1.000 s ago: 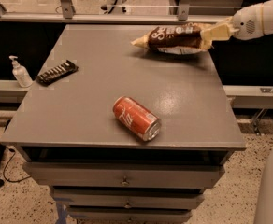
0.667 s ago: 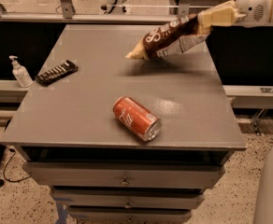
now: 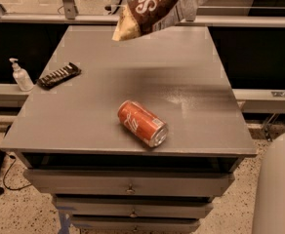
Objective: Pick brown chip bag
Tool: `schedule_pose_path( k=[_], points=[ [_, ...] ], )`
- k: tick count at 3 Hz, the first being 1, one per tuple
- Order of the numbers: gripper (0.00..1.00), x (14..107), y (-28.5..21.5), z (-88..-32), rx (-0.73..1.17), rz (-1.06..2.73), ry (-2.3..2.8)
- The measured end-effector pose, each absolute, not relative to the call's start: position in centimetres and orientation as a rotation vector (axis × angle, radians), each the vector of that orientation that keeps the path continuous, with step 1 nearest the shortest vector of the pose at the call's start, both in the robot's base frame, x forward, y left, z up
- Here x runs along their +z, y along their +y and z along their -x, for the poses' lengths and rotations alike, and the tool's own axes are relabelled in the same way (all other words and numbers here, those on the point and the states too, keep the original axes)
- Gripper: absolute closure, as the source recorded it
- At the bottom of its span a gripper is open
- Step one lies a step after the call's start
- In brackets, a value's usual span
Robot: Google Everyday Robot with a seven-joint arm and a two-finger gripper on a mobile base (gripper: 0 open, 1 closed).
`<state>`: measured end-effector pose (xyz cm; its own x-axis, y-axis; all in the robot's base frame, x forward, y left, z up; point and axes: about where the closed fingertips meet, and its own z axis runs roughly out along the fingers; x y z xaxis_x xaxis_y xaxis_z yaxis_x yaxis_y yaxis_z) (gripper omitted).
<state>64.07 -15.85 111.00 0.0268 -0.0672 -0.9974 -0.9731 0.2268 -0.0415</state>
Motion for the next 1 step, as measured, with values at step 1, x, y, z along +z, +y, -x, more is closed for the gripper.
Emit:
schedule_pose_path(
  k=[1],
  points=[
    [1.0, 111.61, -15.76, -63.91, 0.978, 1.1, 1.316]
  ],
)
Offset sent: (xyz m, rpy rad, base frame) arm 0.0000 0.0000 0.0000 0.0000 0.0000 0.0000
